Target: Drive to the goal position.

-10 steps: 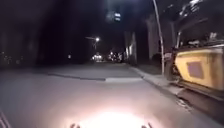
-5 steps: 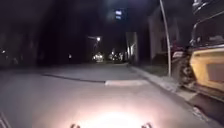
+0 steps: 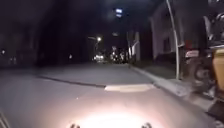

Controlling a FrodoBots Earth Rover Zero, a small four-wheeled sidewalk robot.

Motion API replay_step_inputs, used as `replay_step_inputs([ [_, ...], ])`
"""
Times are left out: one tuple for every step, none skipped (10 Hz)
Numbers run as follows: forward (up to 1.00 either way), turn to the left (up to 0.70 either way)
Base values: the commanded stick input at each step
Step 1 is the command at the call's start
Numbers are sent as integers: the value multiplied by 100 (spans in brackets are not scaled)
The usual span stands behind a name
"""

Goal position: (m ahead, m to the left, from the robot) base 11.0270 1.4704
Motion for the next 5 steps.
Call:
replay_step_inputs([
  [70, 0],
  [70, -4],
  [70, -22],
  [70, -34],
  [70, -32],
])
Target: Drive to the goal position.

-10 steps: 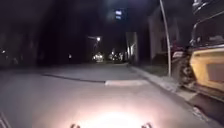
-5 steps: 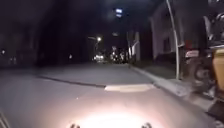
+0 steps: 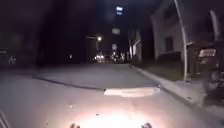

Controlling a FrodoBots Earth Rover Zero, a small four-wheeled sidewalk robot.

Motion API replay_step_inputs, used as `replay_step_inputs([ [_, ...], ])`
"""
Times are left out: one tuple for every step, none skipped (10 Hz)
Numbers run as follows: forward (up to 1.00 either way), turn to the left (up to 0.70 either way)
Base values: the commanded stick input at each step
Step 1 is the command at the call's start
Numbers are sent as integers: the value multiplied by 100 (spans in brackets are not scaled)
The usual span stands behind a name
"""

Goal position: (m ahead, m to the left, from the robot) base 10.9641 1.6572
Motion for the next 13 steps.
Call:
replay_step_inputs([
  [70, -30],
  [70, -27],
  [70, -18],
  [70, -7],
  [70, 0],
  [70, 0],
  [70, 0],
  [70, 0],
  [70, 0],
  [70, 0],
  [70, 0],
  [70, 0],
  [70, 0],
])
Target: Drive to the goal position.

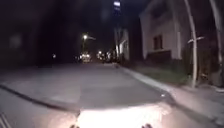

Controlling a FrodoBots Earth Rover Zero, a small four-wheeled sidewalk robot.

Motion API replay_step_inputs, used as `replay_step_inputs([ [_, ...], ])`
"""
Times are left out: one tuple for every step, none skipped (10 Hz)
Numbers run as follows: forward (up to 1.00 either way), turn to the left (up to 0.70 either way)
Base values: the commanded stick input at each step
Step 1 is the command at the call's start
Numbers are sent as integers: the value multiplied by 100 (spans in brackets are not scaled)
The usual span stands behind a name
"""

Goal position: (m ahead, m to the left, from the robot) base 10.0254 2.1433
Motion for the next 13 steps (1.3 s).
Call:
replay_step_inputs([
  [70, 0],
  [70, 0],
  [70, 0],
  [70, 0],
  [70, 0],
  [70, 0],
  [70, 0],
  [70, 0],
  [70, 0],
  [70, 0],
  [70, 0],
  [70, 0],
  [70, 0],
])
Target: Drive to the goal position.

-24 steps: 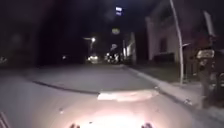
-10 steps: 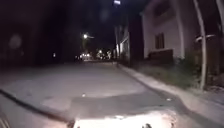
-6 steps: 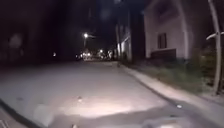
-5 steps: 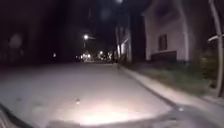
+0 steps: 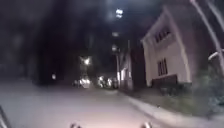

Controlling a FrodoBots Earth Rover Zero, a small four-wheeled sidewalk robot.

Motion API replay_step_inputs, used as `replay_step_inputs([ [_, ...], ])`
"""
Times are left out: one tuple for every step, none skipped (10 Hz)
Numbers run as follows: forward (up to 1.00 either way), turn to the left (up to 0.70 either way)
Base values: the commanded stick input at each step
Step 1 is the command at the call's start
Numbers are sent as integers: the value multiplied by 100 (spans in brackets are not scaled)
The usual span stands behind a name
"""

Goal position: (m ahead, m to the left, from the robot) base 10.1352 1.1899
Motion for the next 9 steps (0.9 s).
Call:
replay_step_inputs([
  [70, 0],
  [70, 0],
  [70, 0],
  [70, 0],
  [70, 0],
  [70, 0],
  [70, 0],
  [70, 0],
  [70, 0],
])
